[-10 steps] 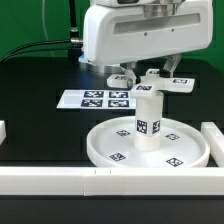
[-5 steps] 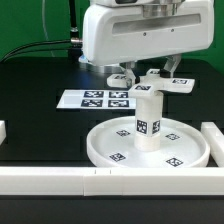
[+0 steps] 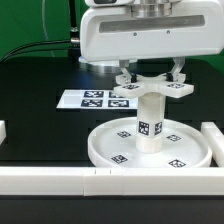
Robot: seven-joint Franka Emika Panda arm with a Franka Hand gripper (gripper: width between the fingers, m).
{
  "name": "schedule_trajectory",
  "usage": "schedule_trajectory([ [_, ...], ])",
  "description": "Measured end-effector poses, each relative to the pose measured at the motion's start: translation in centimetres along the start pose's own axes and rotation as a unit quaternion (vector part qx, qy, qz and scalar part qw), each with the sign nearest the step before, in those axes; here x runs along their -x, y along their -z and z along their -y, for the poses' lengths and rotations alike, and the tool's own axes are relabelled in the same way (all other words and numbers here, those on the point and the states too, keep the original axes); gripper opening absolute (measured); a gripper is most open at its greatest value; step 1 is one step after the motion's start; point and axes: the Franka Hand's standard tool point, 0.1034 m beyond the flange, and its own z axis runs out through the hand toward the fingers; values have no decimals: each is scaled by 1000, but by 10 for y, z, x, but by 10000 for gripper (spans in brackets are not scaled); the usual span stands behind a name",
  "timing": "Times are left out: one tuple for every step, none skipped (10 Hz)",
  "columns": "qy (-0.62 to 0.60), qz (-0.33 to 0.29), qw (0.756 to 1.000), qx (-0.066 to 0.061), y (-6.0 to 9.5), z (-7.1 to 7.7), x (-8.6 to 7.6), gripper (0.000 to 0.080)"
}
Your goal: Assemble round table
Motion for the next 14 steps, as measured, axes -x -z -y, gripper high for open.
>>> schedule_trajectory([
  [-38,0,999,0,0,0,0,442],
  [-64,0,998,0,0,0,0,442],
  [-89,0,996,-1,0,0,0,442],
  [-168,-3,986,-10,-1,0,0,442],
  [-241,-5,970,-15,-1,0,0,442],
  [-312,-3,950,-19,-1,0,0,442],
  [-367,-2,930,-20,-1,0,0,442],
  [-401,-1,916,-21,-1,0,0,442],
  [-452,1,892,-24,-1,1,-1,442],
  [-495,2,868,-24,-1,0,-1,442],
  [-535,3,844,-23,-1,1,-1,442],
  [-579,4,815,-22,-1,1,-1,442],
  [-613,5,790,-22,-1,1,-1,442],
  [-645,5,764,-21,-1,1,-1,442],
])
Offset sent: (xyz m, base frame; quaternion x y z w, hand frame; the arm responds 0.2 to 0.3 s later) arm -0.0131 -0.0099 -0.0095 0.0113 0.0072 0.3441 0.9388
